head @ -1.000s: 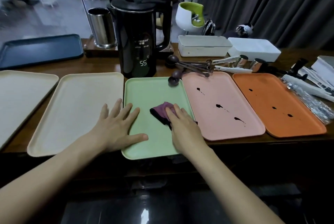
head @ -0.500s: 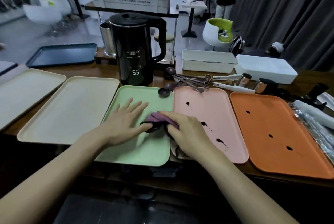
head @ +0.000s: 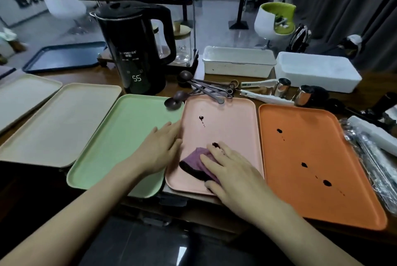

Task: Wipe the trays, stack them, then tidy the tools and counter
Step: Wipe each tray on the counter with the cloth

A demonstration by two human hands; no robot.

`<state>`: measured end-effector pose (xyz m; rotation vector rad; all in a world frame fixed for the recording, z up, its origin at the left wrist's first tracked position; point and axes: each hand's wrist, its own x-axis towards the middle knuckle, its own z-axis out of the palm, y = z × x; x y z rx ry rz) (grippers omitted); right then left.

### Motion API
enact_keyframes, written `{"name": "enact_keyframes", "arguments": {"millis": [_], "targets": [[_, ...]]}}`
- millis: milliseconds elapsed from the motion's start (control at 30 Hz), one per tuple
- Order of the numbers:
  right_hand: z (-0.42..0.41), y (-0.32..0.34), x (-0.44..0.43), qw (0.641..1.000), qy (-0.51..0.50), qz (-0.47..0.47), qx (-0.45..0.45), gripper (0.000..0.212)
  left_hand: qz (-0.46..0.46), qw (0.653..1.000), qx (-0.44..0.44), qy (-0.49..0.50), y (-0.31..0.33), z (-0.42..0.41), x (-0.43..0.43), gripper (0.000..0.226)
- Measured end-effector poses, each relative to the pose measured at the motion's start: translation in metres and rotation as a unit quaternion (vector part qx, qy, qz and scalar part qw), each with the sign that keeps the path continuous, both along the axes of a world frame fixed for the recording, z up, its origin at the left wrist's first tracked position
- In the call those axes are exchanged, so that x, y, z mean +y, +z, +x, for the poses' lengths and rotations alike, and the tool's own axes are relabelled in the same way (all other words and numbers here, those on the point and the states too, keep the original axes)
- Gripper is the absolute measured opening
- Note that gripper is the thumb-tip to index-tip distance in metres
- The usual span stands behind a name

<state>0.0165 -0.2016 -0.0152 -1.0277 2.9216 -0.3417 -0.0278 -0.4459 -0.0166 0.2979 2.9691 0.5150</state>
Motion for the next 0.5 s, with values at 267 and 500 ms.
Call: {"name": "enact_keyframes", "arguments": {"millis": [267,500], "targets": [[-0.025,-0.043,-0.015,0.995,-0.001,-0.002,0.096,0.060,-0.102,0.991,0.084,0.011,-0.028,-0.004,0.004,0.057],[-0.092,-0.027,-0.048,0.999,-0.040,-0.014,0.029,0.052,-0.093,0.993,0.067,0.022,-0.027,0.000,0.004,0.068]]}}
